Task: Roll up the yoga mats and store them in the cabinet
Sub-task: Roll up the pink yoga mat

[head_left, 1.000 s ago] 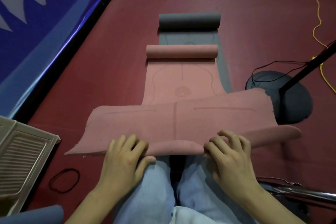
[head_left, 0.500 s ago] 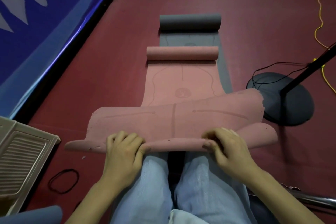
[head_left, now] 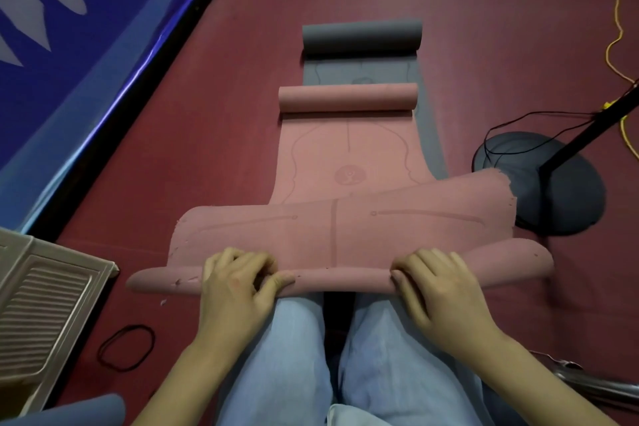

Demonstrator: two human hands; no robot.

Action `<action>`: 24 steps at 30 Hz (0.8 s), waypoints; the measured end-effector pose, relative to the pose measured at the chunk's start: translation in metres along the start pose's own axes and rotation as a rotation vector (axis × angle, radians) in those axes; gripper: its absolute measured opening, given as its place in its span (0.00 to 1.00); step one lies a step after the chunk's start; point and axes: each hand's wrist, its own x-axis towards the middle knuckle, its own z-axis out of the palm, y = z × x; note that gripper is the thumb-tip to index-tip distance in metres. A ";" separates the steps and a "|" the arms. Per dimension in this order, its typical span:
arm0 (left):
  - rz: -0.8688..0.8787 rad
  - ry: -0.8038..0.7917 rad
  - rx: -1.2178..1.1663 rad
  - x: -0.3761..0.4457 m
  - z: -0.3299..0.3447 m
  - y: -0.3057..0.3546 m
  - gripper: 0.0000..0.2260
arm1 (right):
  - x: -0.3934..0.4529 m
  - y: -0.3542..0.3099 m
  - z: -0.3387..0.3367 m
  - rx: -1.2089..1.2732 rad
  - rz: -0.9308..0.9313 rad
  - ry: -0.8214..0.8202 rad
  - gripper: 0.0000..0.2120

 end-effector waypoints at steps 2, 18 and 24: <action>0.056 0.062 0.078 -0.005 0.003 0.002 0.16 | 0.000 -0.001 -0.004 -0.016 -0.008 -0.001 0.09; 0.275 0.114 0.314 -0.014 -0.004 0.006 0.17 | 0.000 -0.022 -0.003 -0.346 0.050 -0.019 0.14; 0.264 0.094 0.370 -0.010 0.009 0.006 0.16 | 0.009 -0.010 0.003 -0.297 0.087 0.008 0.09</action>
